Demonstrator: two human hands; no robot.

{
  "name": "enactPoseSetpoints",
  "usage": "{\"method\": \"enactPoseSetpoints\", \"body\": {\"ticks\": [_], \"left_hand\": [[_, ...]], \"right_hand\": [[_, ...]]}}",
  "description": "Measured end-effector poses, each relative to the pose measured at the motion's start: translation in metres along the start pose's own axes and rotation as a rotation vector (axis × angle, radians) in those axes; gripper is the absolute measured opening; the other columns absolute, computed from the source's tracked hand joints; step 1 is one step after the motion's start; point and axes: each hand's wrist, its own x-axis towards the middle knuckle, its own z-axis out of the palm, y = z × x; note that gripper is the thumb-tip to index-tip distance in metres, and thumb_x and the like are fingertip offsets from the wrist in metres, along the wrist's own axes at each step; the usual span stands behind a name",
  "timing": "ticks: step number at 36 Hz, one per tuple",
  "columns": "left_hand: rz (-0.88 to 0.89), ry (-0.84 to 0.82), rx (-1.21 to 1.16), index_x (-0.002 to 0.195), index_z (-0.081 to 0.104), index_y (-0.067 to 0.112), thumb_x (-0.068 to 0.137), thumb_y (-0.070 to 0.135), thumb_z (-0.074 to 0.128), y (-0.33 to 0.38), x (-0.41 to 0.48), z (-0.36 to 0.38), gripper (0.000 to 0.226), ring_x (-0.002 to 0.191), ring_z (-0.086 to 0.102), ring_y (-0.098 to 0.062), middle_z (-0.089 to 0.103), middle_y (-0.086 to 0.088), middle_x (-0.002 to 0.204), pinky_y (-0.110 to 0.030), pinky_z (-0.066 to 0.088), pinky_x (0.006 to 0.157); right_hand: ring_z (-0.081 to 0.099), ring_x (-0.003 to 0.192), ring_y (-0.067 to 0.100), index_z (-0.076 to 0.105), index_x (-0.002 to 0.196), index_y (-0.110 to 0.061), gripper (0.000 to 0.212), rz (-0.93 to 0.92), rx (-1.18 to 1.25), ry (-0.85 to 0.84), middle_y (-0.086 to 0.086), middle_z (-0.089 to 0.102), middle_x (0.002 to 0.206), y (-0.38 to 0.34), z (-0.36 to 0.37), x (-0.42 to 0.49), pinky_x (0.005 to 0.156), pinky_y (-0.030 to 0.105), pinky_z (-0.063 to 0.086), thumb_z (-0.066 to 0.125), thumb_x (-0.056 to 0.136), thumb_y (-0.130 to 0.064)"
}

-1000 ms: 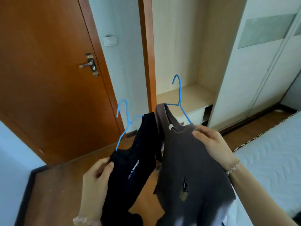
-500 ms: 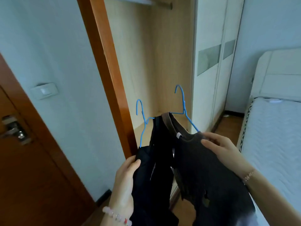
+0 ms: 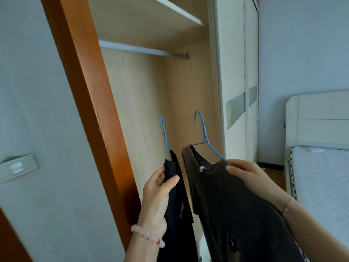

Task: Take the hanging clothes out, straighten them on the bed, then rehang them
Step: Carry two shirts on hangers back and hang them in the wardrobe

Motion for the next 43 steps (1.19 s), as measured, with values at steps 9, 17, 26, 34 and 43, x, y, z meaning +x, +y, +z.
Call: {"method": "enactPoseSetpoints", "body": {"ticks": [9,17,26,34,43], "left_hand": [[0.208,0.106,0.072,0.095,0.069,0.015,0.085,0.002,0.062,0.015,0.150,0.061,0.018,0.072,0.071,-0.014,0.074,0.001,0.077,-0.018,0.052,0.056],[0.321,0.299,0.222,0.103,0.070,0.013,0.088,0.021,0.063,0.073,0.315,0.116,0.019,0.100,0.067,-0.025,0.073,-0.007,0.101,-0.048,0.049,0.097],[0.347,0.430,0.353,0.110,0.067,0.012,0.093,0.025,0.055,0.146,0.470,0.149,0.025,0.113,0.059,-0.027,0.066,-0.010,0.116,-0.046,0.045,0.102],[0.429,0.515,0.341,0.090,0.067,0.011,0.092,0.012,0.055,0.188,0.535,0.160,0.013,0.094,0.060,-0.027,0.064,-0.013,0.092,-0.043,0.049,0.092],[0.472,0.502,0.394,0.081,0.065,0.011,0.090,0.010,0.052,0.190,0.578,0.183,0.016,0.076,0.046,-0.023,0.050,-0.012,0.079,-0.033,0.036,0.068]], "right_hand": [[0.069,0.069,-0.003,0.075,0.088,-0.025,0.031,-0.183,0.028,-0.074,-0.013,0.077,0.074,-0.009,-0.031,0.178,0.065,0.005,0.052,0.053,0.101,-0.007],[0.064,0.055,-0.007,0.073,0.093,-0.010,0.025,-0.325,0.087,-0.164,0.003,0.071,0.079,-0.029,-0.081,0.371,0.057,0.004,0.050,0.051,0.101,-0.002],[0.053,0.072,0.014,0.069,0.100,0.008,0.020,-0.407,0.050,-0.179,0.013,0.061,0.087,-0.069,-0.070,0.559,0.060,0.017,0.045,0.052,0.101,-0.002],[0.051,0.073,0.016,0.069,0.082,0.001,0.024,-0.403,0.142,-0.161,0.008,0.058,0.076,-0.107,-0.054,0.643,0.064,0.027,0.038,0.054,0.100,-0.004],[0.049,0.094,0.019,0.063,0.122,0.017,0.032,-0.382,0.159,-0.110,0.017,0.064,0.103,-0.124,-0.033,0.703,0.060,0.017,0.039,0.056,0.099,-0.004]]}}
